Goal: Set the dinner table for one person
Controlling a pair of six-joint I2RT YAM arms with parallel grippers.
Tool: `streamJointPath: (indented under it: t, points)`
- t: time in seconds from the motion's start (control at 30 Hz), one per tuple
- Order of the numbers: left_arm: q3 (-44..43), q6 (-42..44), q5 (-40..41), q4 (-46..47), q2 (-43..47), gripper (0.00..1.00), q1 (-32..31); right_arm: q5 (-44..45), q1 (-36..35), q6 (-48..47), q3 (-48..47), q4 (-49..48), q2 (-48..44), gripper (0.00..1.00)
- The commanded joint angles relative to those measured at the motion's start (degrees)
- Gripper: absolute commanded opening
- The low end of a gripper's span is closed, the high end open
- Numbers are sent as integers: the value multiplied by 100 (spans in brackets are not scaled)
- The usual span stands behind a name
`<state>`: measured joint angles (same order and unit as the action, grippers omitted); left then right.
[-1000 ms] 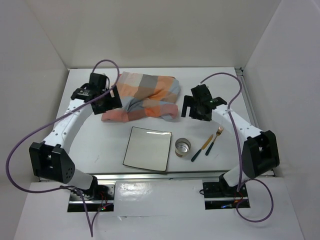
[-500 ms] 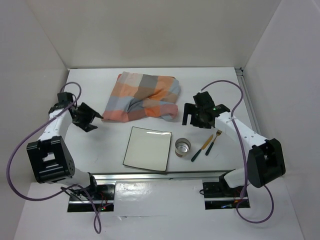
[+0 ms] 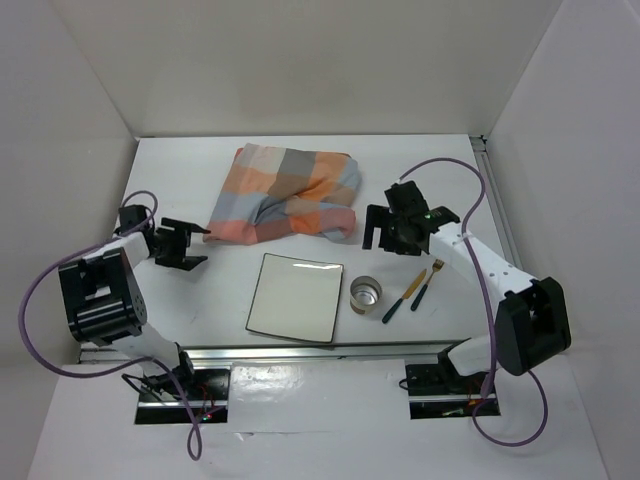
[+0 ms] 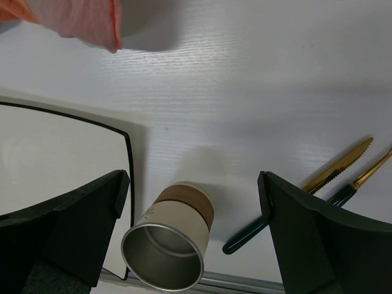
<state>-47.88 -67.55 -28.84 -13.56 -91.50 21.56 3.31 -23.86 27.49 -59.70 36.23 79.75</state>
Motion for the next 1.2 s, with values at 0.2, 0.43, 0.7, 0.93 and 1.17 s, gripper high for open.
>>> streamJointPath:
  t: [0.2, 0.43, 0.7, 0.93, 1.17]
  points:
    - [-292, -505, -254, 978, -956, 81, 32, 187, -207, 257, -226, 349, -205, 100]
    - [-415, -751, -315, 1251, -1352, 69, -100, 240, -374, 547, -165, 402, -196, 100]
    - [-1082, -454, -201, 822, -1423, 10, -161, 179, -752, 513, -103, -431, 225, 100]
    - [-2207, 250, -183, -348, -1098, 0, -161, -94, -752, 354, -419, -1829, 1393, 91]
    - [-2393, 383, -289, -551, -993, 0, -161, -147, -752, 424, -1139, -2471, 2606, 84]
